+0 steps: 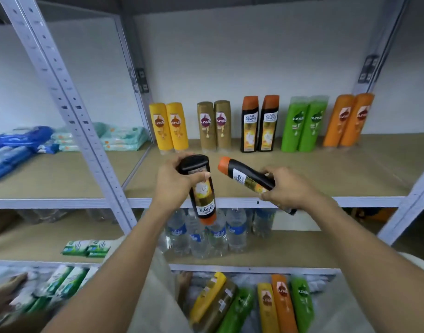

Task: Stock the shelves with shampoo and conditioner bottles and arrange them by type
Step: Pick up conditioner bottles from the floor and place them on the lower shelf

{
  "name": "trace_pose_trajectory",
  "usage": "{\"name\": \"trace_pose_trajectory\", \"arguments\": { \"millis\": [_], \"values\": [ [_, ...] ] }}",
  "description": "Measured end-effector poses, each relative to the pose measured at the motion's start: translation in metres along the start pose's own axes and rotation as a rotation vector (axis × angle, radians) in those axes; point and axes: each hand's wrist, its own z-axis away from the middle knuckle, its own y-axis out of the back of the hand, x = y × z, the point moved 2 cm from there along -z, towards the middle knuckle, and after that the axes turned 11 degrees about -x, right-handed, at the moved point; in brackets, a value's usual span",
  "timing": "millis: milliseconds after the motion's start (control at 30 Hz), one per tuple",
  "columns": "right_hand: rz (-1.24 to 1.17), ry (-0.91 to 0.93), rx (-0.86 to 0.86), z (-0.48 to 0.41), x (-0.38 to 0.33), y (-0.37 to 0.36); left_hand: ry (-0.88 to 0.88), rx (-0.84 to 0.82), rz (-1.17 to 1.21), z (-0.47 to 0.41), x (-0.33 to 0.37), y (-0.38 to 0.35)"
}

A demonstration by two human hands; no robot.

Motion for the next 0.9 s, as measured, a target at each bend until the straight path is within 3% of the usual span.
{"name": "trace_pose_trajectory", "arguments": {
  "millis": [167, 467, 667, 767, 900],
  "values": [
    [0.463, 0.052, 0.023, -0.039, -0.037, 0.05, -0.057, 0.018, -0.029, -0.059, 0.029, 0.03],
    [0.755, 0.09, -0.079, -0.112, -0.109, 0.082, -0.009, 0.072, -0.017, -0.134, -0.01, 0.038],
    [0.482, 0.189, -0.081, -0.149, -0.126, 0.092, 0.002, 0.04, -0.008, -0.137, -0.035, 0.019],
    [0.192, 0.254, 0.101, -0.159, -0.111, 0.08, 0.113, -0.03, -0.045, -0.121, -0.081, 0.012],
    [-0.385, 0.246, 0.377, -0.151, -0.077, 0.037, 0.222, -0.073, -0.081, -0.101, -0.134, 0.005]
  ]
}}
